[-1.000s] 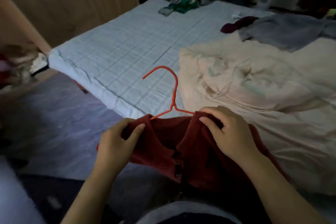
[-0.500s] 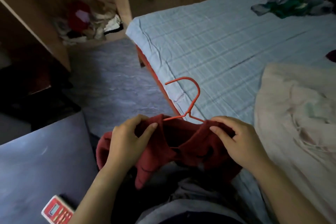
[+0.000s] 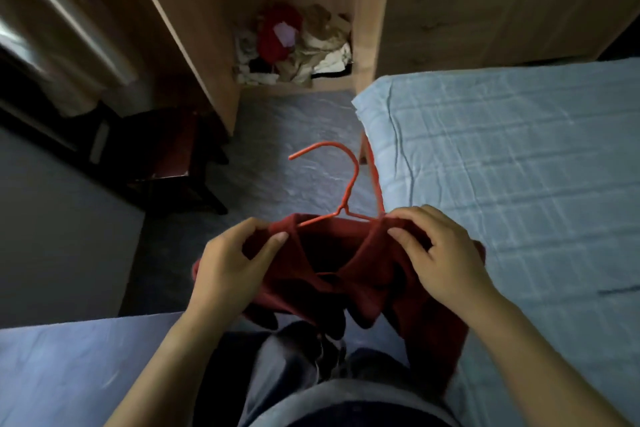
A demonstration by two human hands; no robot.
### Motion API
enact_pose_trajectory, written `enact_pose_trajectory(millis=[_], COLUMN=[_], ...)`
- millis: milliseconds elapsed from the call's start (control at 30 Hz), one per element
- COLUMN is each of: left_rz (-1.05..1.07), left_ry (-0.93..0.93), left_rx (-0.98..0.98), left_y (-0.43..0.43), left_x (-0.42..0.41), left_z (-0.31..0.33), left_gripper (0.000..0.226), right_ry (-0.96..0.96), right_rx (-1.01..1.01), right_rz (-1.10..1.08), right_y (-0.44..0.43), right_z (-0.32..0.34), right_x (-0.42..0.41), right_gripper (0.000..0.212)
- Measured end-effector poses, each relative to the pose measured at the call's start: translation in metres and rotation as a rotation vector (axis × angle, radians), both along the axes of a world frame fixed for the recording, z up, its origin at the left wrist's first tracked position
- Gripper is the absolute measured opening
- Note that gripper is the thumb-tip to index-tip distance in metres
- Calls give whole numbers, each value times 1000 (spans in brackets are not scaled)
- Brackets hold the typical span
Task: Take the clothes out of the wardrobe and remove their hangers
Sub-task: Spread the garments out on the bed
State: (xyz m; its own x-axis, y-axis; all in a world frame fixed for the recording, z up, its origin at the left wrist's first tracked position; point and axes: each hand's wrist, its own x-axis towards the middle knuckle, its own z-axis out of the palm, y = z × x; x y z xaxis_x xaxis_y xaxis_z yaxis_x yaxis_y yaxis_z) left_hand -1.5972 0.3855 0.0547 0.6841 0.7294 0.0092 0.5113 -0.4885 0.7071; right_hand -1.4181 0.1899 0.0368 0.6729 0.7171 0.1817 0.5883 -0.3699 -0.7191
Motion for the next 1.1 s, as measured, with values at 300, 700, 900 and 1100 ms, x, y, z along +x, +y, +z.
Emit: enact_pose_trajectory(millis=[300, 700, 900, 1100], left_rz=[100, -7, 48, 138], left_ry=[-22, -15, 23, -11], left_rx=[14, 16, 11, 74], left_y=[164, 383, 484, 605], left_x=[113, 302, 403, 517], left_z=[-14, 2, -20, 13], left_gripper=[14, 25, 20, 21], right_ry=[4, 27, 23, -28], right_rx=[2, 8, 12, 95], right_rz=[110, 63, 111, 188], right_y=[181, 382, 493, 628], right_z=[-15, -3, -25, 3], right_x=[128, 311, 420, 549], right_gripper=[17, 16, 19, 23])
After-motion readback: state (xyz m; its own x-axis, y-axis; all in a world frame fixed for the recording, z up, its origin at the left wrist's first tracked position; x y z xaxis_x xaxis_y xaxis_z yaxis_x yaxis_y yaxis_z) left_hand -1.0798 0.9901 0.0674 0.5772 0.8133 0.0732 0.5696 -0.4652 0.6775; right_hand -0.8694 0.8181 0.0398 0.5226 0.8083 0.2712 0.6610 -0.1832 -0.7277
